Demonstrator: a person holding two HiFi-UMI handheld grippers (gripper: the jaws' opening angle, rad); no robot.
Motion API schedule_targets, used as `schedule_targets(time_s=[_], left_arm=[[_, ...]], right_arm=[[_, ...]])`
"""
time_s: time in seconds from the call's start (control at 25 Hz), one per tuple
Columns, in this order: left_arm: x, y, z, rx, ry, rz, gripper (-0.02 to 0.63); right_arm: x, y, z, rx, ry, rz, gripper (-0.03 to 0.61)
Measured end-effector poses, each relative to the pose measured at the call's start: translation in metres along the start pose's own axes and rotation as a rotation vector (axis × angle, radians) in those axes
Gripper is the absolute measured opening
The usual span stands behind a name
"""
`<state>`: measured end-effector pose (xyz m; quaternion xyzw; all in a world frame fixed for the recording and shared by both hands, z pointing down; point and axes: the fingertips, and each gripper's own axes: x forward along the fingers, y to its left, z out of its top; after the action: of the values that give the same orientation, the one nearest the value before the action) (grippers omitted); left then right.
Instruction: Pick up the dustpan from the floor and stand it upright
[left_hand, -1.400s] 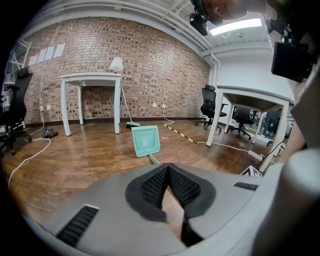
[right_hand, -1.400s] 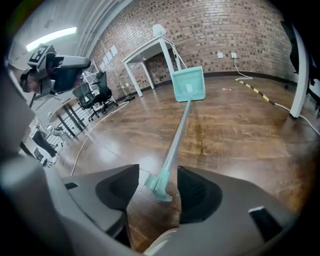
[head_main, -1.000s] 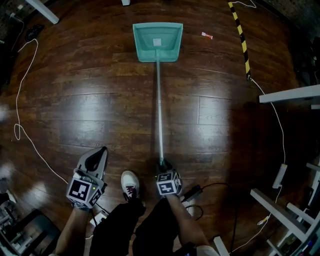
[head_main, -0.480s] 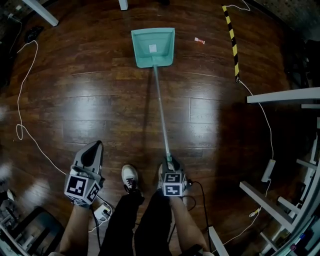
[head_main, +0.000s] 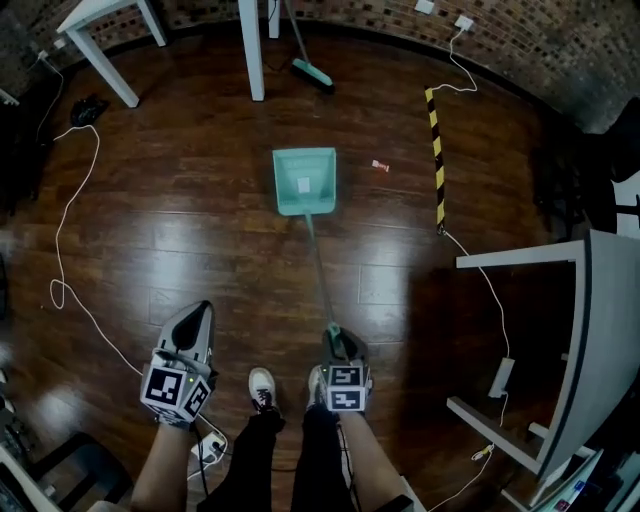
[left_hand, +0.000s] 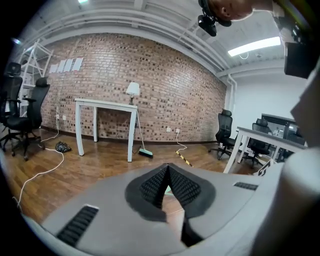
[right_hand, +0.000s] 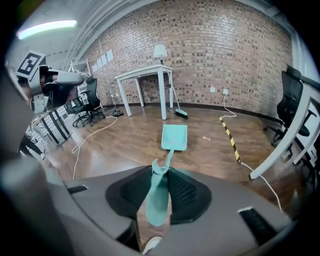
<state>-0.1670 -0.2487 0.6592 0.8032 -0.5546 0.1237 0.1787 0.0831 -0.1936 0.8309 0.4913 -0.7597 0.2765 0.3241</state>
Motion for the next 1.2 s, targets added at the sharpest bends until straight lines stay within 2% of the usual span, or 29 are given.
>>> schedule_targets(time_s=[0.32,0.48,0.64,0.92,1.2], left_arm=[[0.009,0.024,0.103,-0.009,-0.005,0.035,0.005],[0.033,0.026,0.142,-0.014,-0.021,0.088,0.005],[0.071,0.025,0.18,-0.016,-0.036,0.097,0.005],[0.134,0.03,0.211,0.002,-0.027,0.066,0.005],[0.162,0.046,0.236,0.023,-0.024,0.074,0.005]], right_arm=[[0.003,-0.024,0.151,-0.007,-0.067,0.013,0.084],[0.01,-0.036,0.192,-0.044,-0.053,0.044,0.087],[0.02,-0.045,0.23,-0.029,-0.046,0.052,0.086],[0.054,-0.052,0.319,0.013,-0.121,0.084,0.091],[0.08,-0.058,0.381,-0.045,-0.165,0.111,0.124]])
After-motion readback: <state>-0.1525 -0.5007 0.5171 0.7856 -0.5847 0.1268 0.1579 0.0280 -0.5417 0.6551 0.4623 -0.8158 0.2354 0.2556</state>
